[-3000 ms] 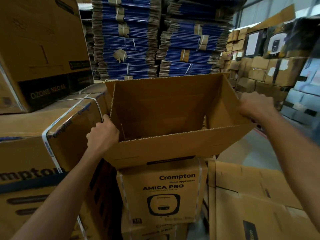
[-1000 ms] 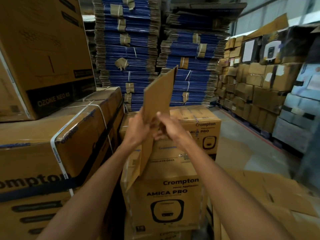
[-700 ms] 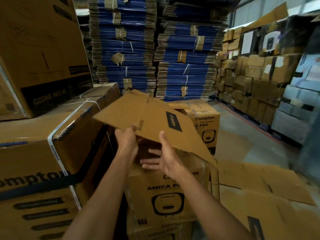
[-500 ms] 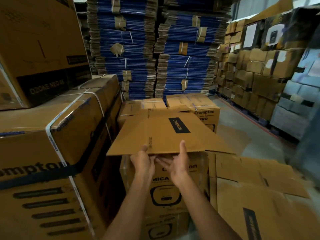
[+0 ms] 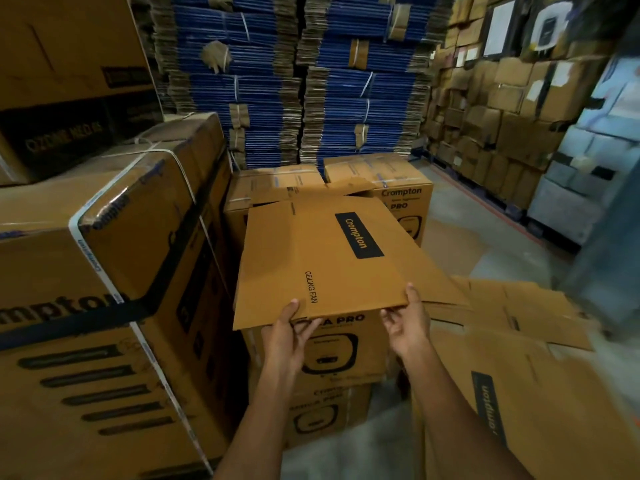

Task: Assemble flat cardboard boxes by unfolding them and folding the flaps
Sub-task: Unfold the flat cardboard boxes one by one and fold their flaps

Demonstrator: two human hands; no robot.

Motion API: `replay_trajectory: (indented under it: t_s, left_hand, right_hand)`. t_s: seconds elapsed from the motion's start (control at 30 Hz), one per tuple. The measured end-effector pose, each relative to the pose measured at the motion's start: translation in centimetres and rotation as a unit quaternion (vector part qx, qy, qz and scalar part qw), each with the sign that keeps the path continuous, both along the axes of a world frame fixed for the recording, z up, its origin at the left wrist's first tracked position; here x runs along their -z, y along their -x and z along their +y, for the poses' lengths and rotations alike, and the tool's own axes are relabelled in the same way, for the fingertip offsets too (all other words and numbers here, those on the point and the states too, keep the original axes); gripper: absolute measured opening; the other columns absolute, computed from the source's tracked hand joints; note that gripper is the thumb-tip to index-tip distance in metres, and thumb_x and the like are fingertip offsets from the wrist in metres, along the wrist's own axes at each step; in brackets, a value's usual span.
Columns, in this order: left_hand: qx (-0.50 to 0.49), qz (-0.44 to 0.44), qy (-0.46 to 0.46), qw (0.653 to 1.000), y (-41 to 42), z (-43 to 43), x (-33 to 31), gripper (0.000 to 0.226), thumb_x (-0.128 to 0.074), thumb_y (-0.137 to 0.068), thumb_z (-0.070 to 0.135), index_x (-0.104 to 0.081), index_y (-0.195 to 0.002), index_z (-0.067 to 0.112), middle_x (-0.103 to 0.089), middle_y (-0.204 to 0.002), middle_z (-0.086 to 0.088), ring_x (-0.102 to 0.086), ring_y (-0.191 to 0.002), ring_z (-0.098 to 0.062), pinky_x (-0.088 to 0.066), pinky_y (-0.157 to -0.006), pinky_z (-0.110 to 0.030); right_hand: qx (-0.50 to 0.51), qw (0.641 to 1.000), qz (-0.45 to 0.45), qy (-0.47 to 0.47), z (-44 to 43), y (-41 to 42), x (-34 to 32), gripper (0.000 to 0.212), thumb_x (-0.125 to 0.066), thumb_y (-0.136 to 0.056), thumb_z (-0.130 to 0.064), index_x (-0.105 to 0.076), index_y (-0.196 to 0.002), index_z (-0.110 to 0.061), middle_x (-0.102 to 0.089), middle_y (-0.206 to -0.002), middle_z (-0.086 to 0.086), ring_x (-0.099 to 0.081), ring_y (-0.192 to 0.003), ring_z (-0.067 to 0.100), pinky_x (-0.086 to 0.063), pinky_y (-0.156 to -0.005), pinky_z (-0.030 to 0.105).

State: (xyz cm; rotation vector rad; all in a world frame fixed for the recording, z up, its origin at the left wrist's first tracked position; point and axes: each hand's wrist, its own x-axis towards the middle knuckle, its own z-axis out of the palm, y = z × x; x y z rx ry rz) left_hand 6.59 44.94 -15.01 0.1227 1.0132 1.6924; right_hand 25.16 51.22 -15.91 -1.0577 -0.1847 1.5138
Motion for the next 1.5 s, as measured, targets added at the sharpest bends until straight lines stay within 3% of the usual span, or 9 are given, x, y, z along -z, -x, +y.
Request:
replay_trajectory:
  t_s: [0.27, 0.47, 0.63, 0.87, 1.03, 1.2, 1.4, 1.5]
  left_hand:
    - [0.021, 0.008, -0.002, 1.0, -1.2, -0.6, 0.6, 0.042, -0.062, -0.096, -0.003, -0.049, -0.135, 0.006, -0.069, -0.12, -0.021, -0.072, -0.095, -0.032, -0.065, -0.069, -0.042]
    - [0.062, -0.01, -0.009, 0.998, -4.0, -0.7, 1.2, 0.045, -0.062, -0.096, -0.002, -0.049, -0.137, 0.008, -0.067, -0.127, -0.022, -0.069, -0.105, -0.039, -0.062, -0.058, -0.035]
    - [0.129, -0.011, -0.027, 0.991, -8.3, -0.9, 1.2, 0.055, -0.062, -0.096, -0.001, -0.044, -0.146, 0.015, -0.069, -0.124, -0.015, -0.073, -0.098, -0.03, -0.064, -0.065, -0.038]
    - [0.194, -0.001, -0.036, 0.98, -16.4, -1.9, 1.6, 0.061, -0.062, -0.096, -0.003, -0.037, -0.149, 0.017, -0.066, -0.127, -0.02, -0.071, -0.105, -0.035, -0.063, -0.064, -0.038]
    - [0.226, -0.003, 0.003, 0.974, -23.6, -2.8, 4.0, 0.054, -0.06, -0.097, -0.002, -0.041, -0.144, 0.015, -0.07, -0.119, -0.018, -0.075, -0.094, -0.03, -0.064, -0.073, -0.045]
    - [0.248, -0.004, 0.052, 0.967, -30.7, -3.9, 7.3, 0.05, -0.063, -0.095, -0.002, -0.047, -0.139, 0.016, -0.073, -0.116, -0.016, -0.074, -0.099, -0.035, -0.063, -0.072, -0.045]
    - [0.255, 0.003, 0.107, 0.961, -35.8, -5.6, 12.0, 0.038, -0.061, -0.096, -0.003, -0.057, -0.128, 0.016, -0.074, -0.114, -0.014, -0.075, -0.09, -0.031, -0.062, -0.063, -0.04]
    - [0.261, -0.016, 0.144, 0.955, -36.9, -6.3, 14.5, 0.03, -0.056, -0.099, -0.004, -0.059, -0.12, 0.017, -0.076, -0.108, -0.011, -0.074, -0.091, -0.031, -0.062, -0.067, -0.044]
  right_hand:
    - [0.028, 0.995, -0.093, -0.003, -0.9, -2.9, 0.6, 0.029, -0.058, -0.104, -0.026, -0.057, -0.123, -0.004, -0.063, -0.097, 0.011, -0.056, -0.064, 0.017, -0.045, -0.041, 0.021]
    - [0.067, 0.986, -0.151, 0.001, -3.7, -6.5, 0.3, 0.024, -0.057, -0.104, -0.031, -0.057, -0.105, -0.007, -0.052, -0.066, 0.004, -0.047, -0.037, 0.007, -0.031, -0.031, 0.017]
    - [0.119, 0.978, -0.169, 0.006, -6.7, -11.4, 0.7, 0.028, -0.058, -0.102, -0.037, -0.058, -0.096, -0.01, -0.052, -0.058, 0.004, -0.043, -0.038, 0.007, -0.029, -0.031, 0.017]
    - [0.179, 0.976, -0.122, 0.013, -11.1, -18.9, 2.0, 0.025, -0.061, -0.101, -0.036, -0.059, -0.106, -0.011, -0.057, -0.07, 0.002, -0.048, -0.048, 0.008, -0.033, -0.034, 0.017]
    - [0.191, 0.973, -0.126, 0.02, -13.8, -26.0, 3.6, 0.026, -0.059, -0.101, -0.036, -0.061, -0.091, -0.013, -0.057, -0.055, -0.001, -0.046, -0.043, 0.008, -0.033, -0.034, 0.016]
    - [0.19, 0.969, -0.139, 0.072, -15.9, -33.4, 6.5, 0.029, -0.057, -0.102, -0.035, -0.061, -0.085, -0.012, -0.052, -0.045, -0.002, -0.043, -0.042, 0.011, -0.028, -0.035, 0.019]
    - [0.186, 0.97, -0.097, 0.121, -17.8, -38.9, 12.0, 0.025, -0.062, -0.1, -0.033, -0.057, -0.091, -0.011, -0.056, -0.051, 0.003, -0.048, -0.041, 0.012, -0.035, -0.034, 0.019]
    - [0.161, 0.971, -0.102, 0.145, -18.2, -40.3, 14.7, 0.029, -0.061, -0.1, -0.034, -0.06, -0.087, -0.008, -0.056, -0.054, 0.007, -0.048, -0.041, 0.014, -0.038, -0.036, 0.02]
